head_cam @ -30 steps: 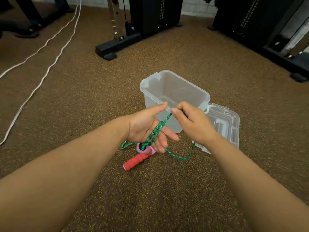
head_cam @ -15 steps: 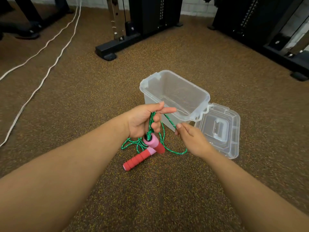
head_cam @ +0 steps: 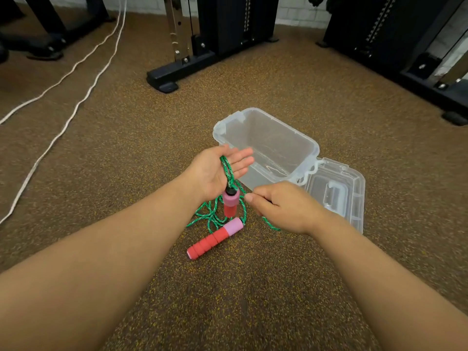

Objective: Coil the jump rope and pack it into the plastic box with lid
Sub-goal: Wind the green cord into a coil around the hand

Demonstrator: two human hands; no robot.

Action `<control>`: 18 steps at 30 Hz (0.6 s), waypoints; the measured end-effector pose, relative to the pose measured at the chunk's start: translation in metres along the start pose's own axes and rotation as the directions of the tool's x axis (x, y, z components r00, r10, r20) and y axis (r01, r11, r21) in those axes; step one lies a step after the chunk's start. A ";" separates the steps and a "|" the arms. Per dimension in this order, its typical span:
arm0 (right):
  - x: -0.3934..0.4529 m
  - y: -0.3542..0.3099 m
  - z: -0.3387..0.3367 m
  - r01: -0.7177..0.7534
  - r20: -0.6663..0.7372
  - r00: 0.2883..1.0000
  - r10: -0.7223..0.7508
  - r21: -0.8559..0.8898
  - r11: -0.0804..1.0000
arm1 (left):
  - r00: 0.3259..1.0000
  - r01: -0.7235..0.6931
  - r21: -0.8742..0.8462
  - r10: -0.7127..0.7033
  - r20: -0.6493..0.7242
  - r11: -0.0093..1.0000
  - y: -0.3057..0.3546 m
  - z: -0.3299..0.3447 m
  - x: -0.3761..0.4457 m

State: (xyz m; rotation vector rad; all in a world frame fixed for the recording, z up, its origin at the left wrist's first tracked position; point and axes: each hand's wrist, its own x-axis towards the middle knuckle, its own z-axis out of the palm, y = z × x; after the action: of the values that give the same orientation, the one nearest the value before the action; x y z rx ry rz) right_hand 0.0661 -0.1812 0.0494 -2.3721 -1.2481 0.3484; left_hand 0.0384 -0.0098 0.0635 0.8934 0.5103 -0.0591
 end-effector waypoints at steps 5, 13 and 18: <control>0.006 -0.015 -0.018 0.052 -0.088 0.996 -0.030 0.252 0.966 | 0.995 0.081 0.364 -0.096 0.024 0.928 -0.011 0.008 -0.008; 0.006 0.009 -0.033 -0.029 -0.244 0.957 0.156 0.454 0.891 | 0.910 0.157 0.677 -0.372 0.184 0.719 -0.009 0.003 -0.017; 0.007 0.023 -0.021 -0.105 -0.278 0.925 0.258 0.466 0.878 | 0.844 0.196 0.668 -0.471 0.258 0.718 -0.005 0.008 -0.024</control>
State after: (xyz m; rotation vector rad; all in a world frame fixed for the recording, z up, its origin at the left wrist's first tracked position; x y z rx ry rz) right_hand 0.0953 -0.1927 0.0565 -2.0426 -0.6956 0.2436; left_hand 0.0192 -0.0228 0.0749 1.3841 0.2403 -0.7947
